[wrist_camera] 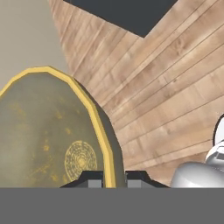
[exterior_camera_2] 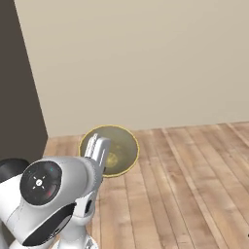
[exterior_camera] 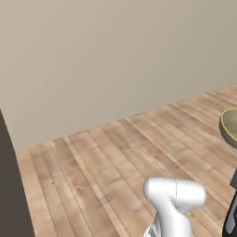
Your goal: Take the smaller bowl and place it next to the appetizer plate on the dining counter , and place the larger bowl next to the plate with cooked food.
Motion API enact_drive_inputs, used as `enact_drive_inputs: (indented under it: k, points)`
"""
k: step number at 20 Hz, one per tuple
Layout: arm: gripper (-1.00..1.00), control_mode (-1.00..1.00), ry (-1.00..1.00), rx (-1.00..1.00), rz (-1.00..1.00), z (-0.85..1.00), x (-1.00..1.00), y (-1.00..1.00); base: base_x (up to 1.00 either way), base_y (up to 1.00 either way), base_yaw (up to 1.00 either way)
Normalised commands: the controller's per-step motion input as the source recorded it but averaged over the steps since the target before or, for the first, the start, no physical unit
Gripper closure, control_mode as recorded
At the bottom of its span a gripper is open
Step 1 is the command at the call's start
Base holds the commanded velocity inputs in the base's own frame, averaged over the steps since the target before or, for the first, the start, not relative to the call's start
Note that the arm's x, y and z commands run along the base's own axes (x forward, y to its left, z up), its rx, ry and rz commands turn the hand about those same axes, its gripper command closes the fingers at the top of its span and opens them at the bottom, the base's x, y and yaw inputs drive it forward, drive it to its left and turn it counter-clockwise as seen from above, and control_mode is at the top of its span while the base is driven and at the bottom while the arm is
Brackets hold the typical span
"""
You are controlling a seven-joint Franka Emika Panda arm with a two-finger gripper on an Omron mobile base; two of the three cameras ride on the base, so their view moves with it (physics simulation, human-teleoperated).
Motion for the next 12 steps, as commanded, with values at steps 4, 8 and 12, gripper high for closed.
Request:
enact_drive_inputs:
  k: [4, 8, 12]
  points:
    - [1.00, 1.00, 0.00, 0.00, 0.00, 0.00, 0.00, 0.00, 1.00, 0.37, -0.21]
    - [1.00, 1.00, 0.00, 0.00, 0.00, 0.00, 0.00, 0.00, 1.00, 0.33, -0.23]
    - [1.00, 1.00, 0.00, 0.00, 0.00, 0.00, 0.00, 0.00, 1.00, 0.18, -0.27]
